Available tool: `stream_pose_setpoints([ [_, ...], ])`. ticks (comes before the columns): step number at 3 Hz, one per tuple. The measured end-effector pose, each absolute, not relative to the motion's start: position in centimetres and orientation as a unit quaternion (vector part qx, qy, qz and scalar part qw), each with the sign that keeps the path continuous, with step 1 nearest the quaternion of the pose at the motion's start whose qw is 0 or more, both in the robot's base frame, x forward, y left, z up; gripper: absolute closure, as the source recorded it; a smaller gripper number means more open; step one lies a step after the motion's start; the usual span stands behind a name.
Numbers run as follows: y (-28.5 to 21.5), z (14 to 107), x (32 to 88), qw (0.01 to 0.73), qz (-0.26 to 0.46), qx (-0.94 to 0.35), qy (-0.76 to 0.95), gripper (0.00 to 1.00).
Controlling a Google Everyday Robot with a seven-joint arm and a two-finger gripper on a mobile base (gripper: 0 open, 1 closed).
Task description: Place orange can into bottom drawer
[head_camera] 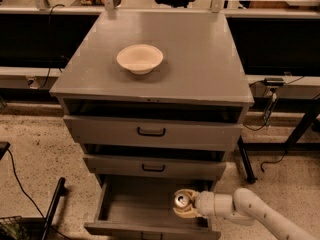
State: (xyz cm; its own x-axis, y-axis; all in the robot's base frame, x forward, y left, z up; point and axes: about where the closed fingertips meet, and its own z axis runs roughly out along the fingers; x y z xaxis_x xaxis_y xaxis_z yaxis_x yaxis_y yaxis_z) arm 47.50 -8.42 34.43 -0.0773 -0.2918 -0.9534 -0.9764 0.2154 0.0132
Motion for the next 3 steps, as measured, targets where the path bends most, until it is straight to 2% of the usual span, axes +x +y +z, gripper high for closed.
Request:
stream_pose_setpoints([
  [1, -6.6, 32.0, 47.6, 0.443, 0.405, -0.501, 0.623, 1.0],
  [3, 0.2, 25.2, 49.0, 0.438, 0.464, -0.493, 0.591, 1.0],
])
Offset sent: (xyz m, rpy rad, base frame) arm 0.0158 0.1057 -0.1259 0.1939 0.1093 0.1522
